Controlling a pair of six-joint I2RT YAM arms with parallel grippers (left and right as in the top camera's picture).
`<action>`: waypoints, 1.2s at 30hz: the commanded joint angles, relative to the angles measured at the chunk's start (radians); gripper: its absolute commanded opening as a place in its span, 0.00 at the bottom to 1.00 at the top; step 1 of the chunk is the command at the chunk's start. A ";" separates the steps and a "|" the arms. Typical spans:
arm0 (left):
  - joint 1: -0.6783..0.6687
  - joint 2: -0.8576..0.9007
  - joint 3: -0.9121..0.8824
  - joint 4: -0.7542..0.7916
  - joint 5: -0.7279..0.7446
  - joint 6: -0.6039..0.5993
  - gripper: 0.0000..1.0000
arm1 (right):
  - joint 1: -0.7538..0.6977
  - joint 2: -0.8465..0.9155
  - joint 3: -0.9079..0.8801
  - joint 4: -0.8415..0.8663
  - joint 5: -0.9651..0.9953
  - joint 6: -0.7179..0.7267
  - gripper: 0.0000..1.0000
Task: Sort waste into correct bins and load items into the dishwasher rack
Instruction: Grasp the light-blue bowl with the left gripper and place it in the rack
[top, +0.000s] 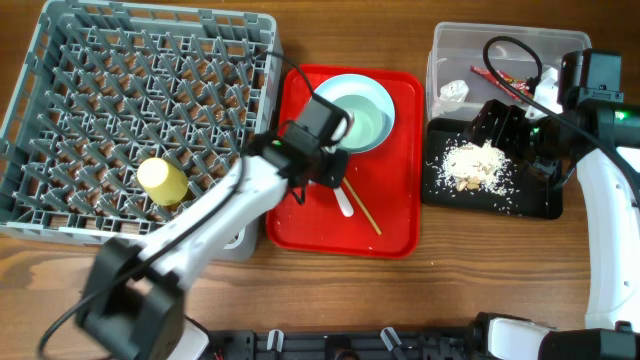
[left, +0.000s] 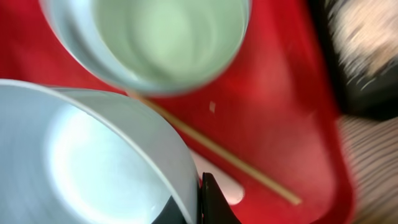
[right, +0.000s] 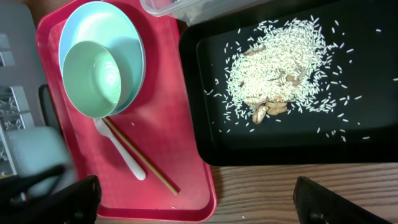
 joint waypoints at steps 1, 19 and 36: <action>0.121 -0.160 0.038 0.019 0.012 -0.009 0.04 | -0.001 -0.016 0.000 -0.001 -0.009 -0.014 1.00; 0.929 0.203 0.038 0.377 1.226 -0.037 0.04 | -0.001 -0.016 0.000 -0.006 -0.009 -0.039 1.00; 1.263 0.232 0.037 0.132 1.155 -0.035 0.87 | -0.001 -0.016 0.000 -0.007 -0.009 -0.040 1.00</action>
